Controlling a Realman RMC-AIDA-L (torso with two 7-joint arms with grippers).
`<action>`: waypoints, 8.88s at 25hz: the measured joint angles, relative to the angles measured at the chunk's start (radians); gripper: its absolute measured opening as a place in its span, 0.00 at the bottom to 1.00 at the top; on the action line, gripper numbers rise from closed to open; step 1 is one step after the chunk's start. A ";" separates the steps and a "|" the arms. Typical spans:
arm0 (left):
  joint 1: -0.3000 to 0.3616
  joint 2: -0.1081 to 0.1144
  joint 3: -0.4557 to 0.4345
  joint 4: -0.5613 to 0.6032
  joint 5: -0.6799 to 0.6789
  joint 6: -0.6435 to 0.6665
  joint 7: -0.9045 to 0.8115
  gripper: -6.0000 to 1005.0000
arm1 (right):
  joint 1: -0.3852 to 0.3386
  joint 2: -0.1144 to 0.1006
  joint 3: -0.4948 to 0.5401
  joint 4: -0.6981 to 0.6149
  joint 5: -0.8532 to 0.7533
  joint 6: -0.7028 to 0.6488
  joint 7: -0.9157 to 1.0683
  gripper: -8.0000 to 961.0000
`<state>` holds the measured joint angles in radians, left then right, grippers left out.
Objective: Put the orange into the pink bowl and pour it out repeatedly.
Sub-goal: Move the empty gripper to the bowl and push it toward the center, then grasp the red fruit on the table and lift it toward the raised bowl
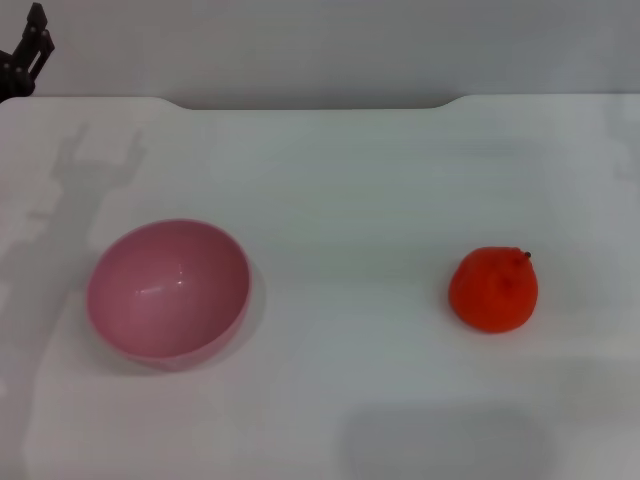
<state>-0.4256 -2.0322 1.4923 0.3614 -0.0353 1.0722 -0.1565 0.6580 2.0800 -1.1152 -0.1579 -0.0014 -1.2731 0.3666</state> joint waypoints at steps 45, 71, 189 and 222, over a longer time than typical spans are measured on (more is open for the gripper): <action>-0.062 0.082 -0.089 0.300 0.578 -0.199 -1.052 0.80 | -0.233 -0.014 0.009 -0.055 -0.002 0.000 0.107 0.62; -0.088 0.093 -0.391 1.021 2.451 0.467 -2.400 0.80 | -0.193 -0.009 -0.069 -0.051 -0.014 -0.002 0.109 0.62; -0.394 -0.018 -0.332 0.804 2.788 0.444 -2.435 0.05 | -0.022 -0.011 0.080 -1.000 -2.508 -0.246 1.776 0.62; -0.426 -0.025 -0.308 0.809 2.786 0.423 -2.451 0.05 | -0.038 -0.007 0.007 -0.951 -2.492 -0.096 1.775 0.21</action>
<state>-0.8514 -2.0569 1.1840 1.1705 2.7508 1.4953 -2.6073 0.6203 2.0728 -1.1086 -1.1088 -2.4933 -1.3693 2.1418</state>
